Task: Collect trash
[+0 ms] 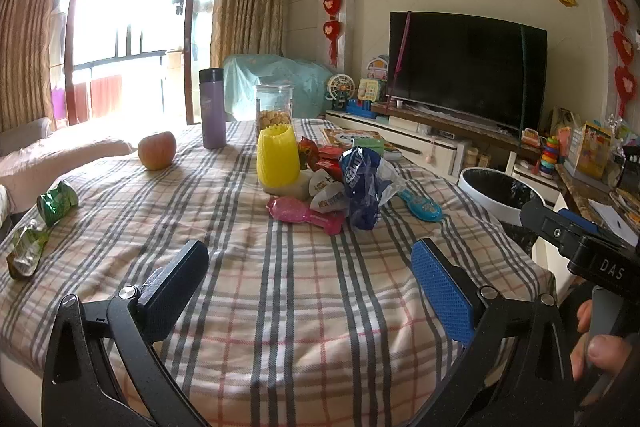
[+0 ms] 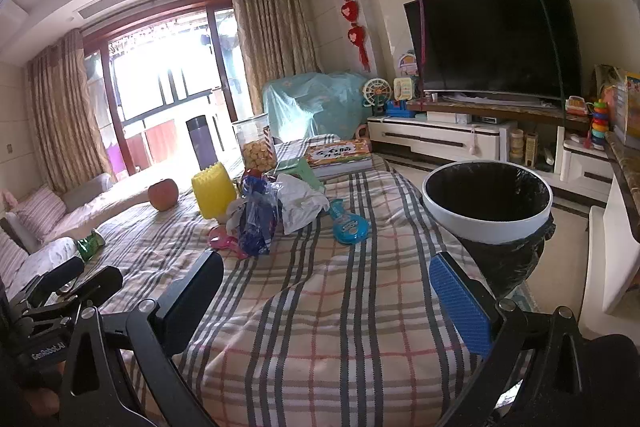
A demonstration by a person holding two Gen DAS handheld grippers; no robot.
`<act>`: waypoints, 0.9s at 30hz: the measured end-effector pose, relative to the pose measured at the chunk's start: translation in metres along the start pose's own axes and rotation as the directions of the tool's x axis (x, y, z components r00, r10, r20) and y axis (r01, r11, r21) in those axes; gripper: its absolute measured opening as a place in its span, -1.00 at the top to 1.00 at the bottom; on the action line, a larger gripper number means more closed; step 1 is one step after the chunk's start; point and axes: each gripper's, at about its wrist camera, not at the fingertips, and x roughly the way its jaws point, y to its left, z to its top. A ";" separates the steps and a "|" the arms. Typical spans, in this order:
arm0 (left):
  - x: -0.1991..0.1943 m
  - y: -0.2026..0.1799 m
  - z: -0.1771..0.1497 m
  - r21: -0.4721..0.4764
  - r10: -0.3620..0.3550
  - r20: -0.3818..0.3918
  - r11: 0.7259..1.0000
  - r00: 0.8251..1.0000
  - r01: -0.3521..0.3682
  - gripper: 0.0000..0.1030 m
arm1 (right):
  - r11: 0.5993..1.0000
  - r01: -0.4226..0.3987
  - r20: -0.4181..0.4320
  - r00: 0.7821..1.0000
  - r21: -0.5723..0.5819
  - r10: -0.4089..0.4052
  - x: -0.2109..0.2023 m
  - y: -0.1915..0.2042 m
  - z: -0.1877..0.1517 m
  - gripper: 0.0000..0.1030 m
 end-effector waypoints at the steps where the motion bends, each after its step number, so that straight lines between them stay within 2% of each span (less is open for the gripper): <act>1: 0.000 0.000 0.000 0.001 0.000 0.000 1.000 1.000 0.000 -1.00 | 1.000 0.000 -0.002 1.000 -0.001 0.000 0.001 0.000 -0.001 -1.00; 18: 0.001 0.001 -0.002 0.000 -0.003 -0.005 1.000 1.000 0.003 -1.00 | 1.000 -0.001 -0.005 1.000 0.001 0.001 0.001 0.000 -0.002 -1.00; 27: 0.010 0.002 -0.008 0.002 -0.003 -0.037 1.000 0.999 0.003 -1.00 | 1.000 -0.002 -0.021 1.000 -0.001 0.002 0.004 -0.001 -0.005 -1.00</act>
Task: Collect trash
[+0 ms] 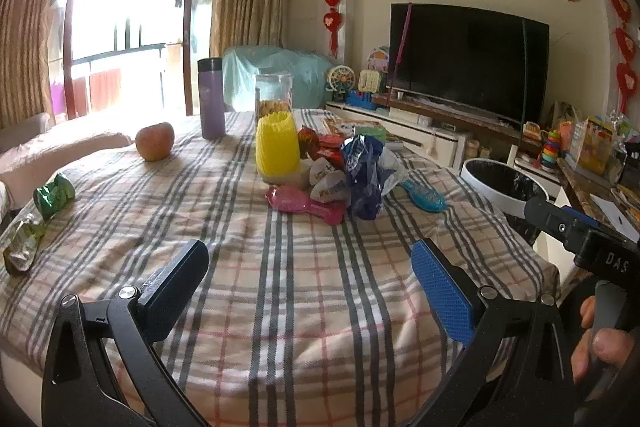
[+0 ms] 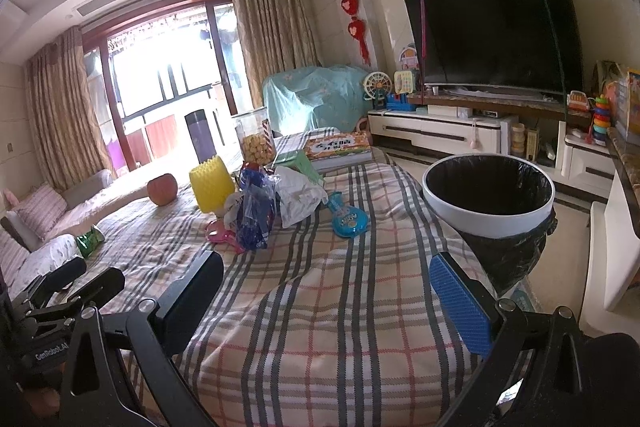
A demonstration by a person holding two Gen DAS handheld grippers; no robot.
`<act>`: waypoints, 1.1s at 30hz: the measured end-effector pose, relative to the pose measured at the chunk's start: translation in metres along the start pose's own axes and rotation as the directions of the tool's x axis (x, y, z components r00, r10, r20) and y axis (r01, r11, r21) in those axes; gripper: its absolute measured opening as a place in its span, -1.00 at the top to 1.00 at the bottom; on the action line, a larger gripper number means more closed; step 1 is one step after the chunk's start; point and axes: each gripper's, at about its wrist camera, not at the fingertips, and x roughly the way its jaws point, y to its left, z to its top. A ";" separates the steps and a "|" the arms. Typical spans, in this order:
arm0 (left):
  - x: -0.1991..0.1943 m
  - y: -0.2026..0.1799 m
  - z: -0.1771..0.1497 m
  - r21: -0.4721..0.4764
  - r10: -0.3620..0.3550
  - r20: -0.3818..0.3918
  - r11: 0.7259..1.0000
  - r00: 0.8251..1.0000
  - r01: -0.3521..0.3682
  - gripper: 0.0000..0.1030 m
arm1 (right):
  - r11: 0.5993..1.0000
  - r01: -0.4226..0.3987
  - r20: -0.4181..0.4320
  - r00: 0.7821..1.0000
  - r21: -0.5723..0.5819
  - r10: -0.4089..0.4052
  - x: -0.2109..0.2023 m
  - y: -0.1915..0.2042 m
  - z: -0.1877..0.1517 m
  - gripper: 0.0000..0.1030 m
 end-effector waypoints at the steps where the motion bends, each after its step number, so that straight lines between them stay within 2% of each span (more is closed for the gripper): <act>1: 0.001 -0.001 -0.001 0.001 -0.001 -0.005 1.000 1.000 0.001 -1.00 | 1.000 -0.002 -0.006 1.000 0.003 0.002 0.001 -0.001 0.000 -1.00; 16: 0.043 -0.006 -0.002 0.005 -0.022 -0.102 1.000 0.994 0.023 -1.00 | 0.998 -0.041 -0.118 0.992 0.043 0.046 0.036 -0.023 0.001 -1.00; 29: 0.092 -0.020 0.002 0.016 -0.035 -0.201 0.999 0.979 0.039 -1.00 | 0.995 -0.050 -0.248 0.966 0.083 0.069 0.087 -0.046 0.003 -0.99; 33: 0.109 -0.025 0.008 0.023 -0.035 -0.225 0.999 0.974 0.041 -0.93 | 0.995 -0.054 -0.277 0.958 0.080 0.074 0.103 -0.051 0.009 -0.96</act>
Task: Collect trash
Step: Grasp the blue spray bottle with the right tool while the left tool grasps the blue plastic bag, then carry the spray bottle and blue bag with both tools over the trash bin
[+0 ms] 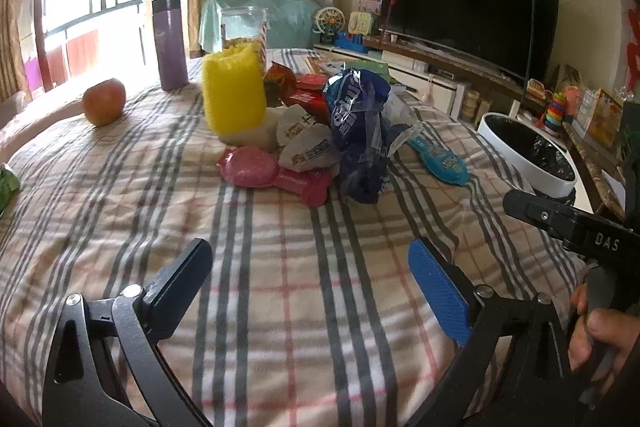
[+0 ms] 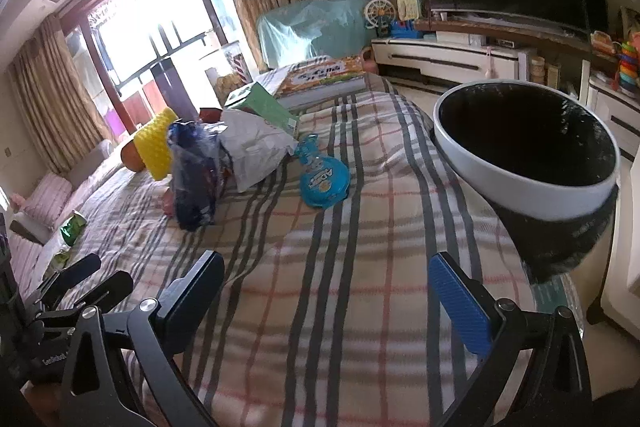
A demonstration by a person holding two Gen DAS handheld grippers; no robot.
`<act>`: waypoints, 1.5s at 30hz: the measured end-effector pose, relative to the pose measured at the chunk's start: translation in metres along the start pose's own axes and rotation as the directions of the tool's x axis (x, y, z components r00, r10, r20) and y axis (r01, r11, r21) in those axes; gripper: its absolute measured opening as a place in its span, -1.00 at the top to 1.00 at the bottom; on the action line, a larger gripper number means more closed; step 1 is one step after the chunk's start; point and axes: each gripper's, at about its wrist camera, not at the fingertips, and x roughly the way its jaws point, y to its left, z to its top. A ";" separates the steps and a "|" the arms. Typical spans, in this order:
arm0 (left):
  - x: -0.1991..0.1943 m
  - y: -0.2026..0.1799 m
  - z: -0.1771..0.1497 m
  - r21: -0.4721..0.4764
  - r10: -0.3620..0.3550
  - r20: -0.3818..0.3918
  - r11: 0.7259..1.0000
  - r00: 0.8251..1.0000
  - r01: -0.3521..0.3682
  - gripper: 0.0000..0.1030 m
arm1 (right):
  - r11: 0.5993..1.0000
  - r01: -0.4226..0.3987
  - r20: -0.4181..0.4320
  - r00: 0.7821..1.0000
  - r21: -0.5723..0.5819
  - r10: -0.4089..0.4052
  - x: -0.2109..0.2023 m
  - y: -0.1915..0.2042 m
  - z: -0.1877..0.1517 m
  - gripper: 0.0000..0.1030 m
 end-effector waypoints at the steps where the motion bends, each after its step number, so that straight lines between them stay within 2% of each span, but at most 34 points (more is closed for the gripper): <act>1: 0.005 -0.001 0.003 -0.003 -0.006 -0.009 1.000 1.000 0.006 -0.92 | 1.000 -0.002 -0.012 1.000 0.003 0.002 0.004 -0.002 0.003 -0.93; 8: 0.031 -0.005 0.020 -0.018 -0.026 -0.047 1.000 0.999 0.025 -0.80 | 1.000 -0.016 -0.080 0.997 -0.018 0.014 0.034 -0.005 0.023 -0.68; 14: 0.048 -0.008 0.033 -0.030 -0.056 -0.069 0.998 0.996 0.054 -0.62 | 0.998 -0.035 -0.115 0.993 -0.049 0.029 0.057 -0.003 0.038 -0.55; 17: 0.056 -0.012 0.037 -0.026 -0.077 -0.080 0.997 0.994 0.075 -0.46 | 0.997 -0.042 -0.130 0.991 -0.065 0.033 0.066 0.000 0.043 -0.49; 20: 0.065 -0.016 0.039 -0.016 -0.094 -0.101 0.996 0.990 0.093 -0.17 | 0.995 -0.036 -0.139 0.990 -0.095 0.023 0.074 0.004 0.048 -0.40; 22: 0.070 -0.018 0.038 -0.016 -0.116 -0.126 0.993 0.985 0.115 0.21 | 0.993 -0.031 -0.157 0.987 -0.115 0.012 0.080 0.005 0.050 -0.27; 24: 0.072 -0.019 0.037 -0.015 -0.139 -0.140 0.990 0.980 0.138 0.49 | 0.992 -0.021 -0.175 0.985 -0.127 -0.002 0.087 0.007 0.050 -0.03; 25: 0.071 -0.019 0.037 -0.013 -0.142 -0.139 0.990 0.980 0.141 0.51 | 0.991 -0.013 -0.175 0.985 -0.133 -0.010 0.087 0.007 0.049 0.03; 26: 0.069 -0.020 0.036 -0.009 -0.145 -0.132 0.989 0.981 0.145 0.53 | 0.990 -0.008 -0.172 0.985 -0.138 -0.016 0.087 0.008 0.049 0.20; 32: 0.052 -0.028 0.030 0.021 -0.181 -0.118 0.983 0.976 0.184 0.60 | 0.992 -0.021 -0.162 0.987 -0.124 0.000 0.073 0.007 0.041 0.20; 45: 0.035 -0.067 0.021 0.073 -0.271 -0.141 0.956 0.952 0.283 0.61 | 0.999 -0.006 -0.093 0.996 -0.040 0.002 0.015 -0.013 0.029 0.21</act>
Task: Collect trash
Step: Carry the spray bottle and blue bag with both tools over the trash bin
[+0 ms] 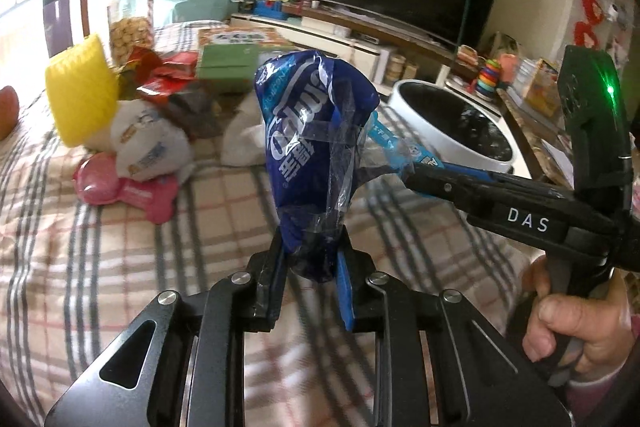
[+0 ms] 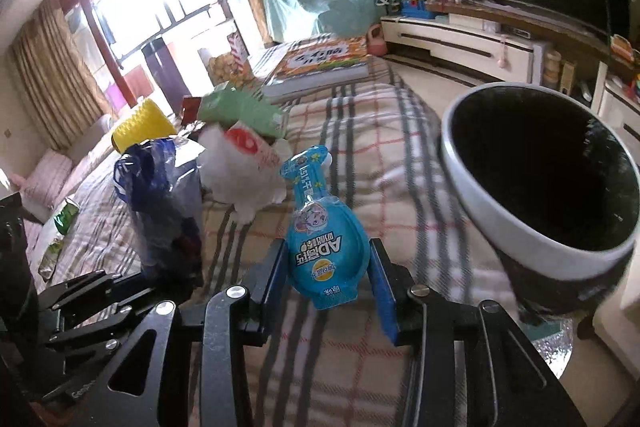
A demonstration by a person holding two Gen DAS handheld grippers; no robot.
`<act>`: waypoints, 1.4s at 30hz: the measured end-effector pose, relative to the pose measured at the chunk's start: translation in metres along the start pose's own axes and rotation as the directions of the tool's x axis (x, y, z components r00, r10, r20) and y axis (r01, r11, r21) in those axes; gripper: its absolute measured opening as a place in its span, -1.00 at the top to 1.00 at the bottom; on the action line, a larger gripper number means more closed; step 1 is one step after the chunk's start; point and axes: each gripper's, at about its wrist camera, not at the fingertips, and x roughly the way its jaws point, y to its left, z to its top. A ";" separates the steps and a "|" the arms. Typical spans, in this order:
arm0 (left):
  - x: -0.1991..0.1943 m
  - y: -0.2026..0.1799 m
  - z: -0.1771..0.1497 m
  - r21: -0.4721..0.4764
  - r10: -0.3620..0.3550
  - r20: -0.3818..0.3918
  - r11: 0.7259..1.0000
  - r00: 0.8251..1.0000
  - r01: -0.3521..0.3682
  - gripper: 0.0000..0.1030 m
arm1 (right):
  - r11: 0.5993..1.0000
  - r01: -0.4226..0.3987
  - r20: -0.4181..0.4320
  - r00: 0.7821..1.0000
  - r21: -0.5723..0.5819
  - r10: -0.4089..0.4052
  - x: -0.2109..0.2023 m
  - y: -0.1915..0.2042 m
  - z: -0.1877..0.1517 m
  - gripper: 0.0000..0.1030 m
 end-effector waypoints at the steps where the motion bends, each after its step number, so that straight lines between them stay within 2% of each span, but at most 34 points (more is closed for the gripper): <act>1: 0.001 -0.005 0.001 0.007 -0.005 -0.001 1.000 1.000 0.005 0.61 | 1.000 0.001 0.006 1.000 0.010 -0.002 -0.004 -0.003 0.000 0.21; 23: 0.037 -0.072 0.020 0.116 -0.087 -0.073 0.989 0.993 0.095 0.61 | 0.986 0.090 0.080 0.992 0.139 -0.102 -0.057 -0.073 -0.012 0.21; 42: 0.073 -0.124 0.064 0.215 -0.101 -0.138 0.968 0.985 0.129 0.61 | 0.969 0.138 0.105 0.981 0.203 -0.162 -0.069 -0.125 0.009 0.21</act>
